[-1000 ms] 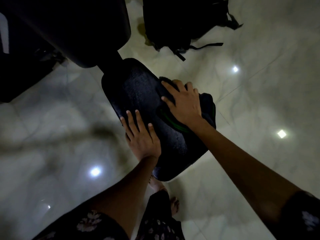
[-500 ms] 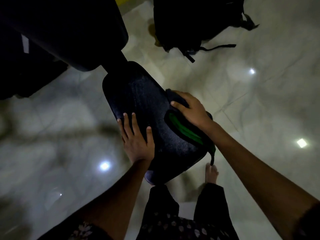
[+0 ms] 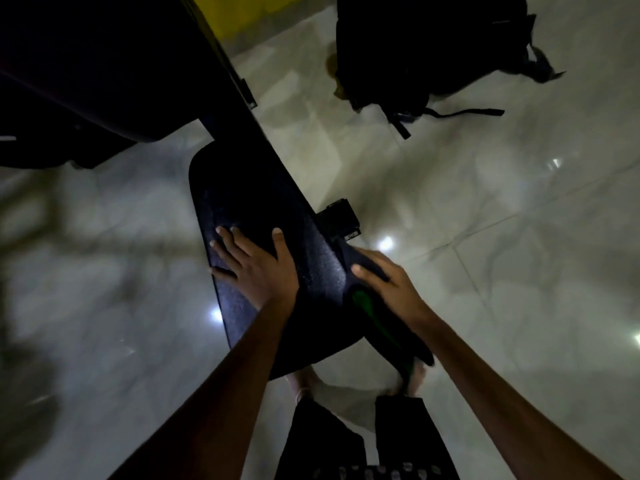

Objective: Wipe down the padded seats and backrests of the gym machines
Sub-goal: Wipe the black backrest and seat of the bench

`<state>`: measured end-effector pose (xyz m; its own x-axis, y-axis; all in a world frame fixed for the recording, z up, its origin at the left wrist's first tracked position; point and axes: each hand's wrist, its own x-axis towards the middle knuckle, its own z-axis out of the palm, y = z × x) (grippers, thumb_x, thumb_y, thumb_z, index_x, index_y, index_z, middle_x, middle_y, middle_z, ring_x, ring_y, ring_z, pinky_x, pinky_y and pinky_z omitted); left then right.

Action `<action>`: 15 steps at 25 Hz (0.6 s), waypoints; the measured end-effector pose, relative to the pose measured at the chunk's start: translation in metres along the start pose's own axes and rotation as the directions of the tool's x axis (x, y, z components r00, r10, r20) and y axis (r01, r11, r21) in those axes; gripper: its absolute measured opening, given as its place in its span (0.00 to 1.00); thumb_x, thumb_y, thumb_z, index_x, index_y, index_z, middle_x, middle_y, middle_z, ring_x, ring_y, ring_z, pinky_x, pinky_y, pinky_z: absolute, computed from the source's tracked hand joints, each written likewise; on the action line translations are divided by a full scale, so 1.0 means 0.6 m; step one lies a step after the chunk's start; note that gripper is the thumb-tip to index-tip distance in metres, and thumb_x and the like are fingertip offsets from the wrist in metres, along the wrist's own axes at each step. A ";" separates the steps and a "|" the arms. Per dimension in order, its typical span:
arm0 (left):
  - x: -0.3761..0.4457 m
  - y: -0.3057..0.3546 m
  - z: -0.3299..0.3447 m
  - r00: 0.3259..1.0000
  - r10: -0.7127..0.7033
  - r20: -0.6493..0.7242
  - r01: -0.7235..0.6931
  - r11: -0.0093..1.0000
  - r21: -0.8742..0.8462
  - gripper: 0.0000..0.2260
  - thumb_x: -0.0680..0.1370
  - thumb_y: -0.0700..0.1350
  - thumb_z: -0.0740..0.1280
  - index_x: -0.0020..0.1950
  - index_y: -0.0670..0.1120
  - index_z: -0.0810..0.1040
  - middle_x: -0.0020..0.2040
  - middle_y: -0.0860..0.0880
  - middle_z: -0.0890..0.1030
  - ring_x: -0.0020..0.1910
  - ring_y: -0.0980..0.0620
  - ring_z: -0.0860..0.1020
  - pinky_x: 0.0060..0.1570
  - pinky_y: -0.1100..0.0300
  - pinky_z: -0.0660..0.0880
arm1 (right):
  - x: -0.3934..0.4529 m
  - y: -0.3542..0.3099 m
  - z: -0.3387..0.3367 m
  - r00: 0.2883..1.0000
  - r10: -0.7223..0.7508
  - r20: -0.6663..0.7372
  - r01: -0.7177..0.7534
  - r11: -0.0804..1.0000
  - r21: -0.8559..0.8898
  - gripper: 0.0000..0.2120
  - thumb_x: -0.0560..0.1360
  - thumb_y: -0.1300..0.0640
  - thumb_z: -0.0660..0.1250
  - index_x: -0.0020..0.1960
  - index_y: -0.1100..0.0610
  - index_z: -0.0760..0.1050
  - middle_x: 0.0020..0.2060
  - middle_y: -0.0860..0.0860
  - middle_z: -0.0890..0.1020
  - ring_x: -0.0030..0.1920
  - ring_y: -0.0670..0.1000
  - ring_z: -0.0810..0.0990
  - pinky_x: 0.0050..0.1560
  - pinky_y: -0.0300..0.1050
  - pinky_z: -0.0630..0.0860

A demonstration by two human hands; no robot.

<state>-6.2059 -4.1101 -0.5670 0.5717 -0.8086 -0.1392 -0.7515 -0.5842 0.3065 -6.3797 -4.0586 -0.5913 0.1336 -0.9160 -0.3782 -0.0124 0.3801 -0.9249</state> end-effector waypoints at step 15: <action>-0.007 -0.002 0.020 0.999 0.052 -0.009 -0.050 0.986 0.160 0.36 0.73 0.66 0.42 0.78 0.51 0.48 0.79 0.51 0.48 0.77 0.43 0.44 0.71 0.39 0.42 | 0.202 -0.047 0.043 0.975 0.176 0.135 -0.213 0.913 0.349 0.18 0.75 0.66 0.65 0.64 0.60 0.73 0.61 0.59 0.76 0.60 0.53 0.76 0.63 0.44 0.71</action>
<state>-6.2114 -4.1068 -0.5783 0.5347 -0.8372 -0.1148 -0.8221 -0.5468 0.1586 -6.3377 -4.1772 -0.6101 0.2621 -0.8091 -0.5259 0.3063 0.5866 -0.7498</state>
